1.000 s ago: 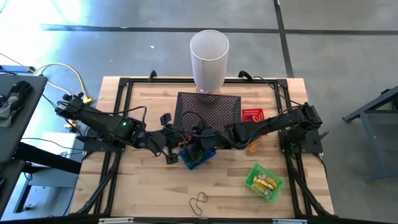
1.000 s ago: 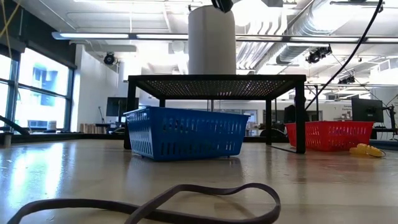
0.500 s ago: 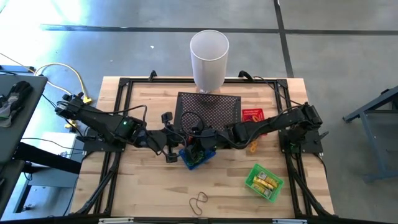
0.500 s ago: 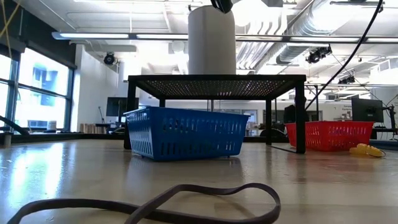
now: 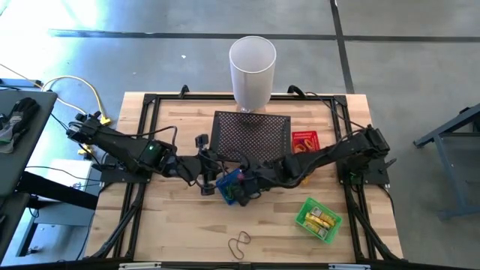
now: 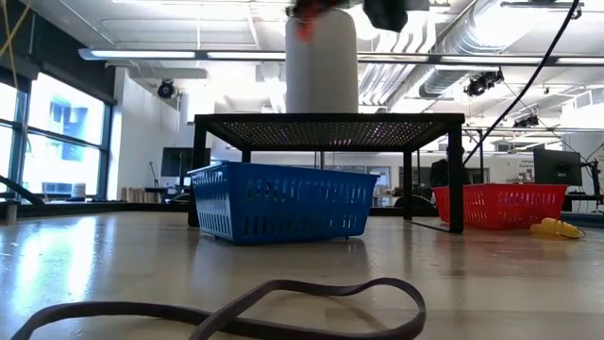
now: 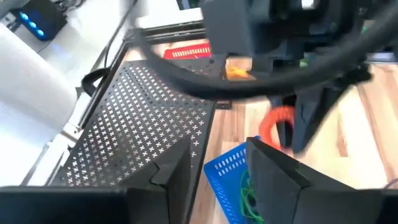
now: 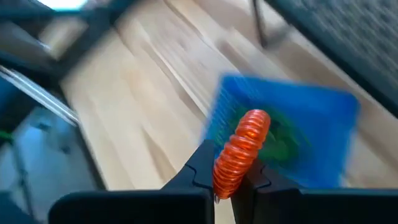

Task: Pick & Place Office Desk Supplies
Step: Put the orange spring keychain into the red bin

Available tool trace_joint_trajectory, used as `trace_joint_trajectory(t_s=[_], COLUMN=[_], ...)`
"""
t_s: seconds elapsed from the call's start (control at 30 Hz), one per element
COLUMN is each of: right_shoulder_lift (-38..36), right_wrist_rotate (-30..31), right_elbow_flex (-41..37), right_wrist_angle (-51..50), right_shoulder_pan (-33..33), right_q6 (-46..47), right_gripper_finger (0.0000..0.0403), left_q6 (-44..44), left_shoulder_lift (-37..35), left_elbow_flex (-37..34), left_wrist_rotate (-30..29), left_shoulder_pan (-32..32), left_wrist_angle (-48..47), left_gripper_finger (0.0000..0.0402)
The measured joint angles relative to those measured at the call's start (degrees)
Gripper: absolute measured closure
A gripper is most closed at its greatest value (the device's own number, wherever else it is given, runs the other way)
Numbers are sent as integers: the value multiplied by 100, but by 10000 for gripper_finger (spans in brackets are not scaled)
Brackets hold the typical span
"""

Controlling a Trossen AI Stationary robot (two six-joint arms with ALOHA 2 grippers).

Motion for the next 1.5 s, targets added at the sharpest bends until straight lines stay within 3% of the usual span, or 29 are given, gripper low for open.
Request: trace_joint_trajectory(t_s=[0.23, 0.5, 0.7, 1.07, 1.3, 1.5], right_shoulder_lift=[-452, -1153, -1916, -3296, -3418, -3320], right_wrist_rotate=[-7, 375, 835, 404, -35, 17], right_elbow_flex=[1, -1, -678, -3383, -4490, -4854], right_wrist_angle=[-2175, -5151, -5137, -3722, -2284, -1975], right_shoulder_pan=[330, 872, 730, -545, -1496, -1954], right_q6=[842, 2453, 2713, 2426, 1437, 1279], right_gripper_finger=[394, 394, 395, 395, 392, 339], left_q6=[-373, -1004, -1559, -2604, -2869, -3186], left_shoulder_lift=[0, 2, 2, 2, 40, 174], left_elbow_flex=[0, 0, 0, -2, -4, -9], left_wrist_rotate=[112, 897, 938, 1056, 1076, 1216], left_shoulder_pan=[-2, -5, -115, -351, -363, -472], left_wrist_angle=[-14, -18, -173, -637, -643, -652], left_gripper_finger=[247, 247, 247, 247, 247, 247])
